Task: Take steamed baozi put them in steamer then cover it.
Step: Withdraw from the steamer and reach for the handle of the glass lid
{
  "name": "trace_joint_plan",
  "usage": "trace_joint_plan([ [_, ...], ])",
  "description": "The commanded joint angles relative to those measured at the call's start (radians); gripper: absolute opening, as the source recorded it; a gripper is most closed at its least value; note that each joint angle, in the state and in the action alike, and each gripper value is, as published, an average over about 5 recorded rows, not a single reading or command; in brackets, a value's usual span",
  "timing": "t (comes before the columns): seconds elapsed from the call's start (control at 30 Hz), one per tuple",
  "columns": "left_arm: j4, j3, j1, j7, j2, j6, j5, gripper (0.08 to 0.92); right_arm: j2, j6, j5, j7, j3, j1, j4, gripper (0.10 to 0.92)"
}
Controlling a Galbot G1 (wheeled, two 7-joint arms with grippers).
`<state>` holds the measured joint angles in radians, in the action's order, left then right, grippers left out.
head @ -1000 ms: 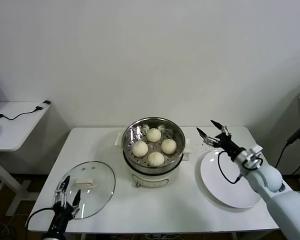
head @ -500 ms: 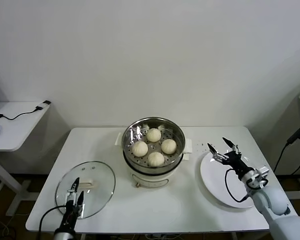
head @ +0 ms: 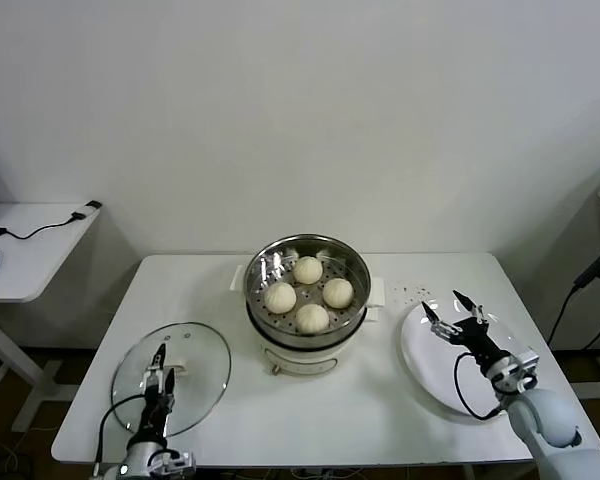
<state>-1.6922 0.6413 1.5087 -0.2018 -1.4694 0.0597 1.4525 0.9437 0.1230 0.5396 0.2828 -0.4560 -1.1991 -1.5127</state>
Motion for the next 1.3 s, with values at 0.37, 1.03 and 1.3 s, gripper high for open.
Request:
trace_joint_plan([
  [0.37, 0.139, -0.039, -0.127, -0.051, 0.02, 0.092, -0.078, 0.823, 0.026, 0.026, -0.08, 0.026, -0.038, -0.032, 0.03, 0.823],
  [1.03, 0.147, -0.044, -0.124, -0.03, 0.024, 0.066, -0.082, 0.429, 0.055, 0.05, -0.123, 0.055, -0.063, -0.045, 0.061, 0.823],
  [1.3, 0.086, -0.036, -0.107, -0.024, 0.037, 0.052, -0.095, 0.196, 0.057, 0.056, -0.131, 0.059, -0.066, -0.04, 0.073, 0.823],
])
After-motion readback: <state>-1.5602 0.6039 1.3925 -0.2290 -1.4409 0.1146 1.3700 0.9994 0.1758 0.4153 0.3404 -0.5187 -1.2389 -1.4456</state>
